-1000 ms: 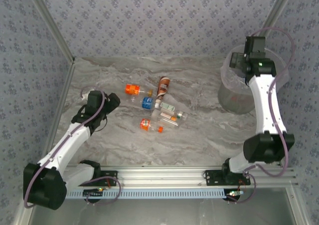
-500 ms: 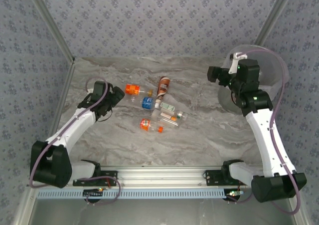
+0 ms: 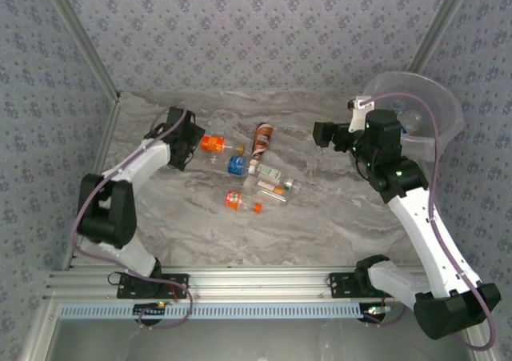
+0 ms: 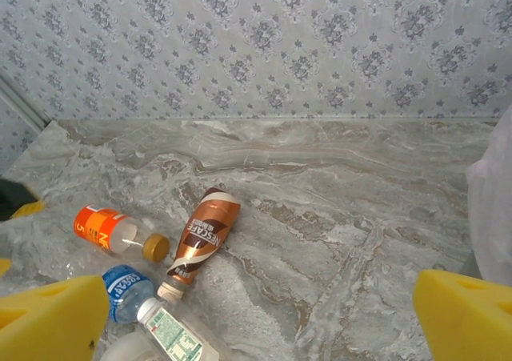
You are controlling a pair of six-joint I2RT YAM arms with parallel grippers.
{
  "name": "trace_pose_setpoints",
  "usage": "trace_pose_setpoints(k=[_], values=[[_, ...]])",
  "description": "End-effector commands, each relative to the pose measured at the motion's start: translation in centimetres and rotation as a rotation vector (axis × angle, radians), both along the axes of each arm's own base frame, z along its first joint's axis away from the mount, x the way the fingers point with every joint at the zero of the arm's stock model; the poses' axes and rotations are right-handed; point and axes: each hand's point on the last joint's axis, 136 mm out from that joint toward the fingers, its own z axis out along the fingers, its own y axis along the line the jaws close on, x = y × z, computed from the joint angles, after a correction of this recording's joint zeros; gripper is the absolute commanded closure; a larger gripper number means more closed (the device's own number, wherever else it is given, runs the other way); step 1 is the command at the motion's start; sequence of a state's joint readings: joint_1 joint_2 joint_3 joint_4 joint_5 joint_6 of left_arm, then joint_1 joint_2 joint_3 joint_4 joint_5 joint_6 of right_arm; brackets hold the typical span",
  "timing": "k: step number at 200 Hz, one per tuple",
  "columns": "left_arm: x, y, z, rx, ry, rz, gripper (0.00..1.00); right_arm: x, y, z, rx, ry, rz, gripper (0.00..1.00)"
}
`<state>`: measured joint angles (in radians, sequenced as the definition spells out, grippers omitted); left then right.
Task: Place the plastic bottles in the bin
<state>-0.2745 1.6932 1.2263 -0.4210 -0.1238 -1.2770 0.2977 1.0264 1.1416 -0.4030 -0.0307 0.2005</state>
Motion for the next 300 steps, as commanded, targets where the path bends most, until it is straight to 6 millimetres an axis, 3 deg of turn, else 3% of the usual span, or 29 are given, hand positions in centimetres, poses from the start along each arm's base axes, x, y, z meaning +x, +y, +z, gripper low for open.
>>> trace_pose_setpoints(k=[1,50,124,175,220,265,300], values=[[0.3,-0.7,-1.6,-0.076,0.118,0.082,0.01,0.0,0.0,0.7,0.016,-0.025,-0.021,0.00],[2.3,-1.9,-4.2,-0.150,0.149,0.165,0.01,-0.3,0.0,0.4,-0.004,-0.012,-0.022,0.00],[4.8,-3.0,-5.3,-0.151,0.120,0.235,0.08,-1.1,-0.2,0.4,-0.018,0.000,-0.027,0.00],[6.6,-4.4,-6.3,-0.166,0.123,0.235,0.25,-2.0,-0.9,0.9,-0.029,-0.011,-0.047,0.00],[7.1,-4.5,-7.3,-0.153,0.133,0.237,0.40,-2.9,-1.5,0.9,-0.041,-0.011,-0.062,0.00],[7.7,-4.1,-6.0,-0.114,0.065,0.182,0.55,-3.1,-1.6,0.6,-0.041,-0.004,-0.064,0.00],[8.2,-4.1,-3.0,-0.077,-0.032,0.094,0.59,-2.8,-1.1,0.4,-0.010,-0.007,-0.055,0.00]])
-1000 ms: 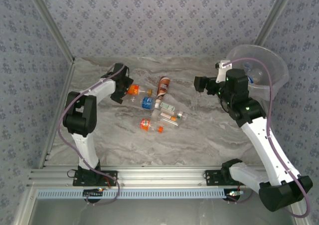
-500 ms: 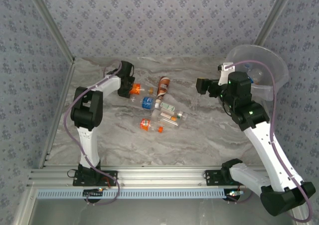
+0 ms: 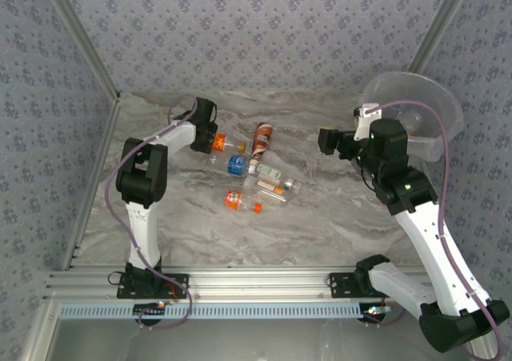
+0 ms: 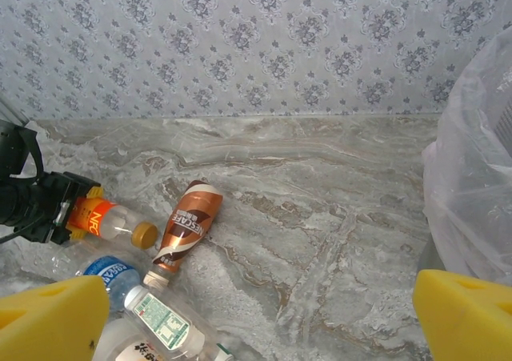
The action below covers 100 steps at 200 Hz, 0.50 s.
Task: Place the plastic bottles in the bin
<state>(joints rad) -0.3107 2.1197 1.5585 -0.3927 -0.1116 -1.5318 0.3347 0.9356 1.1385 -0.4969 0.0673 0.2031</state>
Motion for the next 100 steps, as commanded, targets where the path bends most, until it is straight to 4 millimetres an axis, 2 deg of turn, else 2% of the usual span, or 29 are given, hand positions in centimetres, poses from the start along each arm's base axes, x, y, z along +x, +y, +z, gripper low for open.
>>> trace_pose_setpoints(k=[1,55,100], values=[[0.6,0.3,3.9,0.059,-0.111,-0.075,0.59,-0.2,0.2,-0.2,0.025,-0.003,0.000,0.00],[0.0,-0.2,9.2,0.109,-0.299,-0.239,0.60,0.8,1.3,-1.1,0.098,0.012,0.013,0.00],[-1.8,-1.1,12.7,0.119,-0.415,-0.384,0.60,1.9,2.4,-2.7,0.172,0.045,0.010,0.00]])
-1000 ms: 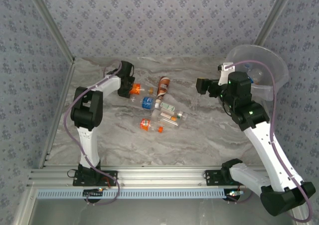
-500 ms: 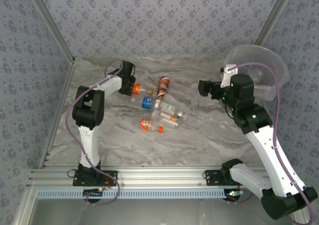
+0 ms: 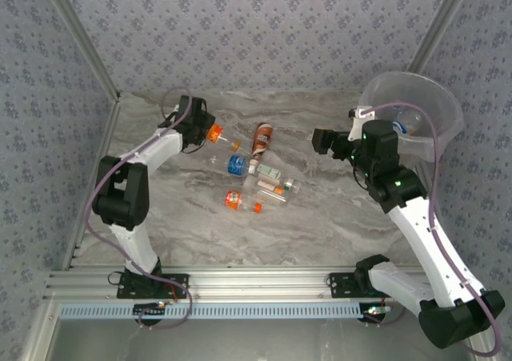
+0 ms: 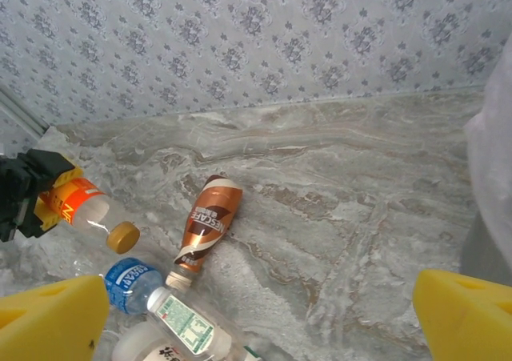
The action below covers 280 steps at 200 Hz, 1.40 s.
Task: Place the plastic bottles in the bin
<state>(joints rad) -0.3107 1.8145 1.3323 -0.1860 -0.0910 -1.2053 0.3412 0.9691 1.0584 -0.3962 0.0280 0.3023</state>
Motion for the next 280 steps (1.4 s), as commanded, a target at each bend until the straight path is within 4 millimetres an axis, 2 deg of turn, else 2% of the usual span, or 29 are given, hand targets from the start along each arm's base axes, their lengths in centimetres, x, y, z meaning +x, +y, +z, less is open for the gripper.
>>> trace_pose_setpoints(k=[1,34,71,92,118,169,215,263,280], values=[[-0.5,-1.2,3.4,0.018,-0.117,-0.122,0.60,0.6,1.0,-0.3,0.076,0.003,0.004,0.00],[-2.6,-2.1,6.1,0.029,-0.190,-0.220,0.60,1.1,2.3,-1.0,0.144,0.010,0.017,0.00],[-5.8,-4.1,9.6,0.067,-0.300,-0.381,0.60,1.1,5.3,-2.1,0.219,0.031,0.096,0.00],[-7.7,-6.0,11.4,0.055,-0.378,-0.501,0.59,0.9,8.1,-2.4,0.250,0.050,0.206,0.00],[-9.9,-8.5,13.6,0.036,-0.476,-0.650,0.57,0.2,12.0,-1.9,0.279,0.024,0.369,0.00],[-12.3,-10.6,17.0,-0.001,-0.596,-0.765,0.58,-1.4,18.8,-0.6,0.237,-0.002,0.610,0.00],[-13.1,-11.3,18.2,-0.016,-0.635,-0.811,0.58,-2.0,23.4,-0.5,0.305,0.006,0.765,0.00],[-13.4,-11.8,18.6,-0.050,-0.652,-0.833,0.58,-1.4,25.8,-1.6,0.323,0.037,0.811,0.00],[-13.6,-12.0,18.9,-0.063,-0.666,-0.843,0.58,-0.8,26.0,-3.2,0.280,0.072,0.786,0.01]])
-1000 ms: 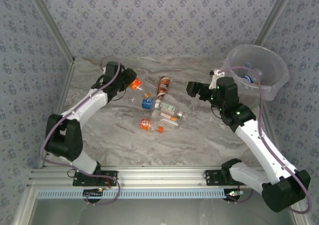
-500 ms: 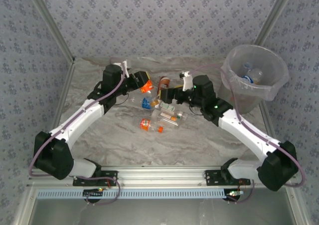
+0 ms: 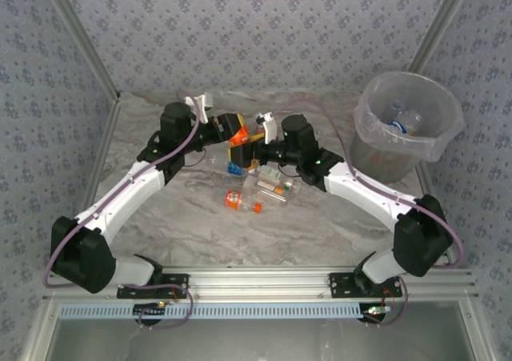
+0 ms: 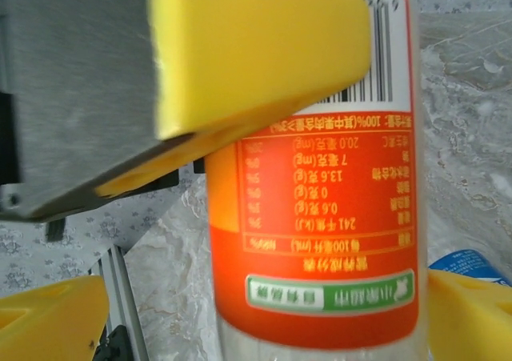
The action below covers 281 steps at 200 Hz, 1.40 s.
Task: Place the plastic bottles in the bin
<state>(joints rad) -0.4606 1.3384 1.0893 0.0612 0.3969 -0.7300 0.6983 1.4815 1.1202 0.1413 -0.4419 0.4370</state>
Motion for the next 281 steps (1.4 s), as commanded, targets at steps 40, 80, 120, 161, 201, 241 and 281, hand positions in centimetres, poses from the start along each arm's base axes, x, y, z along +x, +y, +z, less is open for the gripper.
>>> trace_pose_setpoints(k=[40,80,120,161,201,241,281], values=[[-1.0,-1.1,2.8,-0.059,-0.088,-0.077,0.58,0.6,1.5,0.8,0.014,-0.021,0.025,0.20],[-1.0,-1.2,2.6,-0.060,-0.084,-0.081,0.57,0.4,0.9,1.1,0.005,-0.047,0.007,0.38],[-0.9,-1.1,2.5,-0.057,-0.049,-0.069,0.43,0.5,0.1,1.0,-0.020,-0.060,-0.026,0.48],[-1.5,-1.1,3.5,-0.073,-0.045,-0.087,0.06,0.6,-0.3,0.7,-0.041,-0.064,-0.046,0.51],[-2.6,0.7,6.0,-0.060,-0.132,-0.027,0.00,1.0,-1.9,-1.1,-0.145,-0.048,-0.107,0.52],[-1.7,7.3,5.0,0.044,-0.206,0.334,0.01,1.0,-6.4,-1.1,-0.325,-0.091,-0.186,0.51],[-1.6,11.8,1.4,0.193,-0.145,0.536,0.01,1.5,-12.8,3.3,-0.443,-0.185,-0.323,0.51]])
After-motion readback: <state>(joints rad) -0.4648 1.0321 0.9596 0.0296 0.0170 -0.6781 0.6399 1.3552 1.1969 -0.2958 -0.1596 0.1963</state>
